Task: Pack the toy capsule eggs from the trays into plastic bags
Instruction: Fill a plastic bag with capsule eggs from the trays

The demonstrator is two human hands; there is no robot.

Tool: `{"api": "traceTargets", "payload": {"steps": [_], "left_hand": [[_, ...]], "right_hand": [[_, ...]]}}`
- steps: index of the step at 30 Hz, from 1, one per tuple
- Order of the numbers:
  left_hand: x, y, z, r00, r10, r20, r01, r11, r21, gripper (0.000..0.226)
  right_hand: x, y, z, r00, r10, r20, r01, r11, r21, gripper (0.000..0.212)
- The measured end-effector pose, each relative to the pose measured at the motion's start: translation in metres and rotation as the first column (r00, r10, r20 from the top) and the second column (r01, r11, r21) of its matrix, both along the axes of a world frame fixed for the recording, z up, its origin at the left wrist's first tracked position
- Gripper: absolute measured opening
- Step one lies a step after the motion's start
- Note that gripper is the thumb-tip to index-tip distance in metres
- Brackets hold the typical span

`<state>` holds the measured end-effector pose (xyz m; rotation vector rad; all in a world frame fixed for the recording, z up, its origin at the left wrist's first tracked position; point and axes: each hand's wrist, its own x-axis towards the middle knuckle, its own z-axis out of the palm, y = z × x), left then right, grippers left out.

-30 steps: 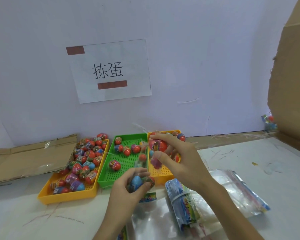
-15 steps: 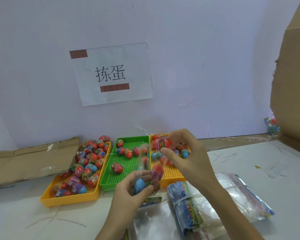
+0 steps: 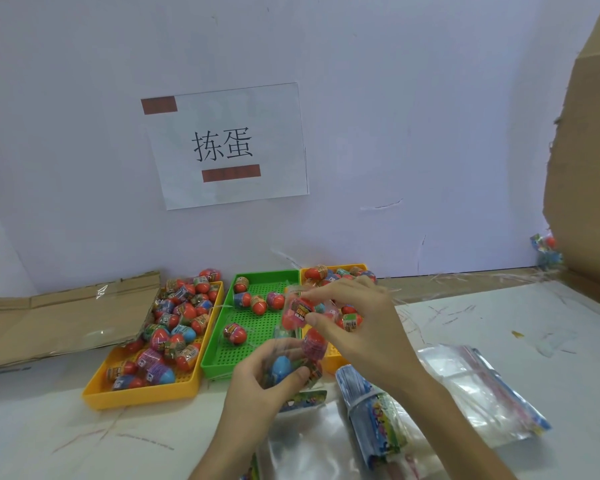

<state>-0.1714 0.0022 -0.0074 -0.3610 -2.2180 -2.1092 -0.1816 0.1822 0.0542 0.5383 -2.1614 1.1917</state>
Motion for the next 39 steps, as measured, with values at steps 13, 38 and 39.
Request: {"api": "traceTargets", "payload": {"steps": [13,38,39], "left_hand": [[0.001,0.001,0.004,0.992,-0.002,0.126,-0.011,0.995,0.1,0.043],[0.006,0.002,0.014,0.977,0.016,0.211,-0.052,0.985,0.166,0.038],[0.006,0.002,0.014,0.978,0.019,0.21,-0.056,0.984,0.171,0.037]], "right_hand": [[0.002,-0.001,0.0,0.996,-0.054,-0.068,0.044,0.99,-0.134,0.024],[-0.004,-0.012,-0.015,0.816,0.298,0.494,-0.189,0.947,-0.259,0.016],[-0.004,-0.012,-0.015,0.811,0.312,0.494,-0.2,0.943,-0.266,0.017]]}}
